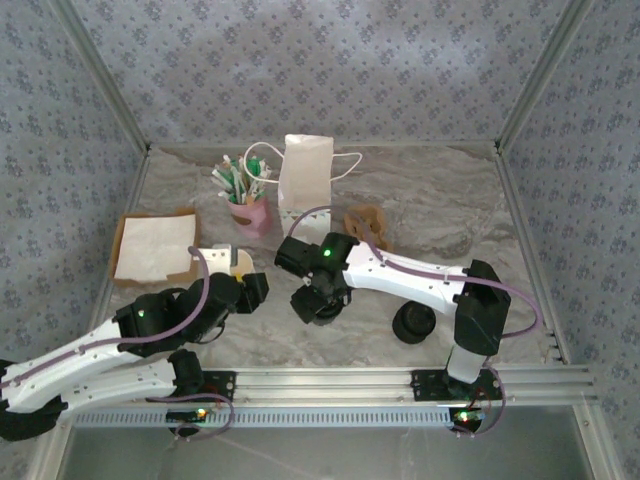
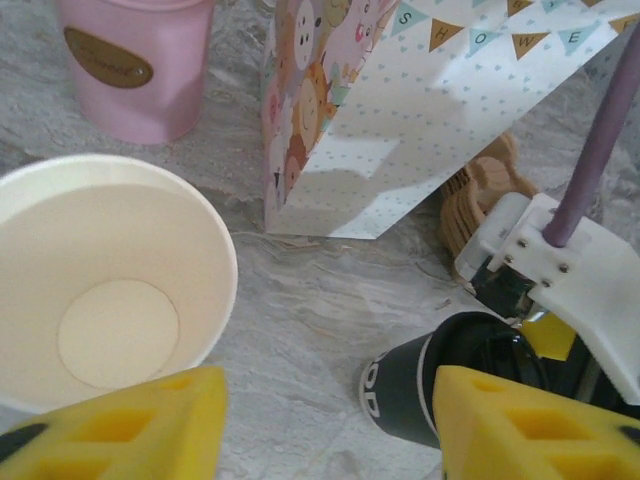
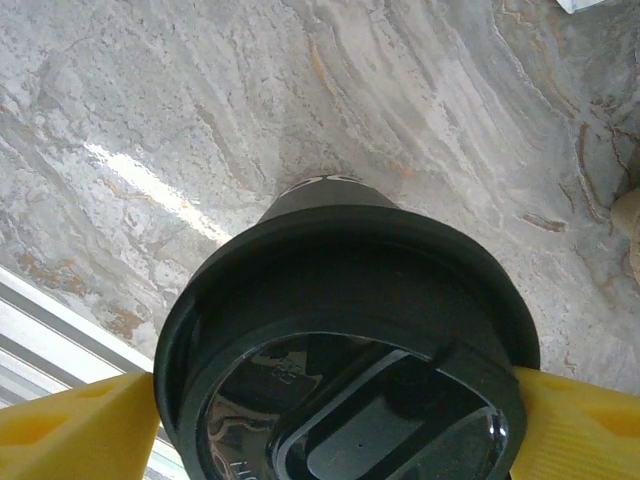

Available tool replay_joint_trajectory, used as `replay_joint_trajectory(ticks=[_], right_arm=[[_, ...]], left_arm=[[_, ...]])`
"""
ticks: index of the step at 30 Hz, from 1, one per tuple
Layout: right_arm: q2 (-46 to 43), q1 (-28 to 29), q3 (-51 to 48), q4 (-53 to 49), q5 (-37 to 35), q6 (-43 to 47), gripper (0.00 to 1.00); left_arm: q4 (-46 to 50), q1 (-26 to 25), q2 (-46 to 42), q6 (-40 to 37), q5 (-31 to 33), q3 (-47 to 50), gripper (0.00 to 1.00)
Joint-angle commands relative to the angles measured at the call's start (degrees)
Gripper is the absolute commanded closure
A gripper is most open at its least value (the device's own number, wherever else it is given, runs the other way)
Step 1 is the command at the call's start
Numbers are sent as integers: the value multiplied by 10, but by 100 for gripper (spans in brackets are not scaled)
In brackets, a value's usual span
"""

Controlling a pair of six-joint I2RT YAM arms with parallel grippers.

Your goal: Pack the takeout coffee

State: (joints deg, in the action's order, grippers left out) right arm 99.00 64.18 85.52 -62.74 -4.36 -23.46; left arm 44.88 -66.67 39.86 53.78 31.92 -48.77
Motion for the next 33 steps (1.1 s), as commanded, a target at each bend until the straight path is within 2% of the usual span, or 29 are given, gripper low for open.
replay_joint_trajectory(ticks=[1, 7, 11, 16, 20, 24, 33], right_arm=[[5, 9, 11, -13, -16, -2, 12], [0, 10, 8, -16, 7, 14, 6], [-12, 7, -5, -7, 21, 33, 8], [-22, 3, -19, 0, 28, 60, 9], [-29, -4, -33, 10, 35, 72, 10], [-46, -10, -49, 29, 45, 76, 15], [-71, -11, -82, 53, 34, 84, 12]], left_arm=[[-14, 19, 3, 1, -30, 8, 56], [-51, 47, 33, 5, -94, 18, 84], [-102, 60, 63, 10, -142, 31, 100], [-177, 98, 91, 18, -229, 57, 100], [-196, 103, 115, 19, -254, 54, 100], [-217, 109, 127, 24, -272, 61, 100], [-289, 127, 142, 48, -329, 91, 100]])
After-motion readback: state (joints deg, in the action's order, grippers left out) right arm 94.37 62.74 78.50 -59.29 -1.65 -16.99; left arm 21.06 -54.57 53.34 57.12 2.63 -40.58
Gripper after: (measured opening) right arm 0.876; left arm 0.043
